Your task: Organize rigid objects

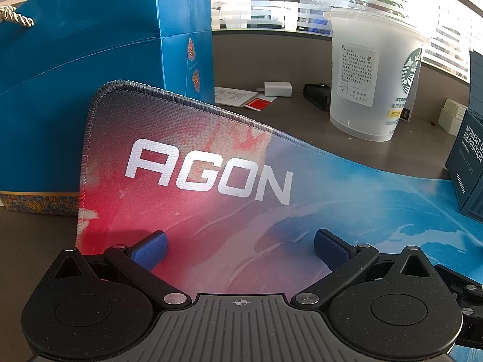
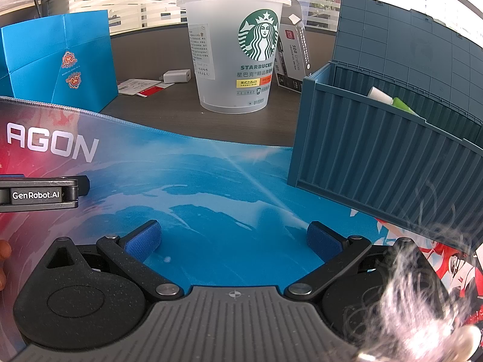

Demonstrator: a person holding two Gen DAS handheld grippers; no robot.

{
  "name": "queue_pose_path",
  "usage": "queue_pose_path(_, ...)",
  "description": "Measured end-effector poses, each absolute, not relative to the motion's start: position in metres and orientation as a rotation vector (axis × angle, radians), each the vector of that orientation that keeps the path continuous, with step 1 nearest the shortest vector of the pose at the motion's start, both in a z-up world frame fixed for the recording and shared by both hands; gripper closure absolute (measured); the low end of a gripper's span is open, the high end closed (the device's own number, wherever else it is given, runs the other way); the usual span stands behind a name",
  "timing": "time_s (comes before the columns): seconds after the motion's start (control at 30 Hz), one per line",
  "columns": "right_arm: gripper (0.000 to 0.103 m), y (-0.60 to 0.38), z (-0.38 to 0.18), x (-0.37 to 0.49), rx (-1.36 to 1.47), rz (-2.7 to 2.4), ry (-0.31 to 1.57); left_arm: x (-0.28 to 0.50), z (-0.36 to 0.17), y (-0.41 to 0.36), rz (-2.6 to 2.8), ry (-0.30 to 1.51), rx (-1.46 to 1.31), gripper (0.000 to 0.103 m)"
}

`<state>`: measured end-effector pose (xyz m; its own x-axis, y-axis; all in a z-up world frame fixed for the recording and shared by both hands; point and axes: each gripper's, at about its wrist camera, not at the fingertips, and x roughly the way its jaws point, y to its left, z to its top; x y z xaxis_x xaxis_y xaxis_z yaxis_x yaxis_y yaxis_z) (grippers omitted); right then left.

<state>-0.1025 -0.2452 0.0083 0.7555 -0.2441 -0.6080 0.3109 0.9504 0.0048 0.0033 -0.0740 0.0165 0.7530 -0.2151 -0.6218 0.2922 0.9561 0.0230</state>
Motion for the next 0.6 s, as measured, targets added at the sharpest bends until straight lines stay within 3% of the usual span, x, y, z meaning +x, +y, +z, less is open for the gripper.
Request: queue_pose_path(0.6,0.000,-0.2439,0.0079,-0.1029,0.108,-0.303,0.647,0.0029,0.0167,-0.0740,-0.278,0.663,0.121,0.000)
